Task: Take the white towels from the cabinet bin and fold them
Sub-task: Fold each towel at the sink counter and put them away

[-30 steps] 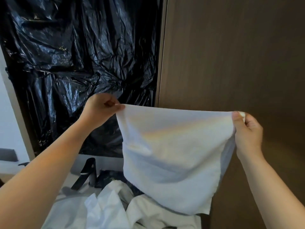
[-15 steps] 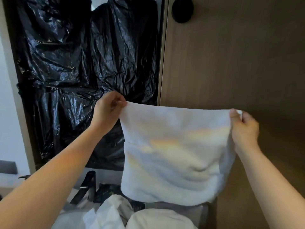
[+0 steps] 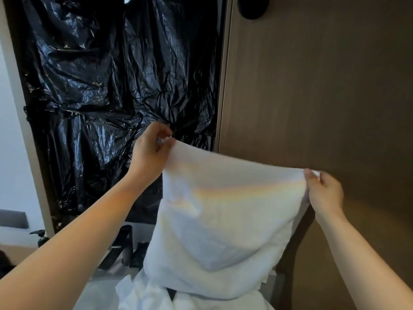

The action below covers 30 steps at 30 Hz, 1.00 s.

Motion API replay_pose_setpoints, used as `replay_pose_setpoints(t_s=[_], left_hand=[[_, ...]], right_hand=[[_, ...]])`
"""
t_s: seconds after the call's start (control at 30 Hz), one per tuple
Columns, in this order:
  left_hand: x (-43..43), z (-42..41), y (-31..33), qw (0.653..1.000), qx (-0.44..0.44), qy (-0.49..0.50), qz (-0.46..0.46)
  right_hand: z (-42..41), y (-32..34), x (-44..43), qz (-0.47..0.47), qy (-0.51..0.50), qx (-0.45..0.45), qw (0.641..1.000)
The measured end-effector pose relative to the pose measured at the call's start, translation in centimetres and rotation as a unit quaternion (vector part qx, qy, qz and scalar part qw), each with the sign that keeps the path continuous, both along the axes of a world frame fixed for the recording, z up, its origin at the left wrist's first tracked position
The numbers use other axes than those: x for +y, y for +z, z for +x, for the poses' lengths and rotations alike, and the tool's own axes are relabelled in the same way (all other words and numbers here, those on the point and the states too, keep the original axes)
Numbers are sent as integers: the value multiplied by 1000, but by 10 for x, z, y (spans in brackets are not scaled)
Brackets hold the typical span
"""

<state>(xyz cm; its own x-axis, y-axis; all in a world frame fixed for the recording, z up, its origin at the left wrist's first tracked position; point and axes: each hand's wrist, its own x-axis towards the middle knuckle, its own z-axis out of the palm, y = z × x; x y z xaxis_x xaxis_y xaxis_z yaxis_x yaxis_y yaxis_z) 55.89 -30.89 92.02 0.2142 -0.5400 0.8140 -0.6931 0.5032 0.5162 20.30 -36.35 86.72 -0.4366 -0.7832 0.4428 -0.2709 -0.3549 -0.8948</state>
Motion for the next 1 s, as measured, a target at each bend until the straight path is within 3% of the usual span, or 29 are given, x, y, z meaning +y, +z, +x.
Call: replay_pose_setpoints(t_s=[0.17,0.3,0.37,0.43,0.5,0.6,0.7,0.77,0.83,0.93,1.0], left_hand=[[-14,13,-48,996,14,53,63],[-18,18,-66,977,152,-9,149],[-20,25,-67,940,211,-72,258],[-17,31,-68,879,262,-162,363],[-13,33,-71,846,265,-198,419],[-14,31,-77,879,212,-141,402],[-17,23,-77,932,45,-35,359],[-16,17,-74,949,-15,-9,314],[-15,15,-70,958,64,-43,277],[-11,14,-61,901,286,-183,270],[-10,14,-61,888,324,-205,256]], right_hand=[[3,-19,-5,31,2,1,1000],[0,-35,-6,56,-1,6,998],[-6,-40,-7,62,-13,0,998],[-9,-43,-5,74,-13,1,997],[-11,-45,-6,75,-5,0,997],[-9,-46,-5,67,4,-1,998],[-7,-48,-7,62,6,-5,998],[-8,-50,-9,60,4,-11,998],[-11,-51,-10,56,-2,-16,998],[-16,-51,-10,54,1,-16,998],[-15,-51,-9,53,-3,-11,999]])
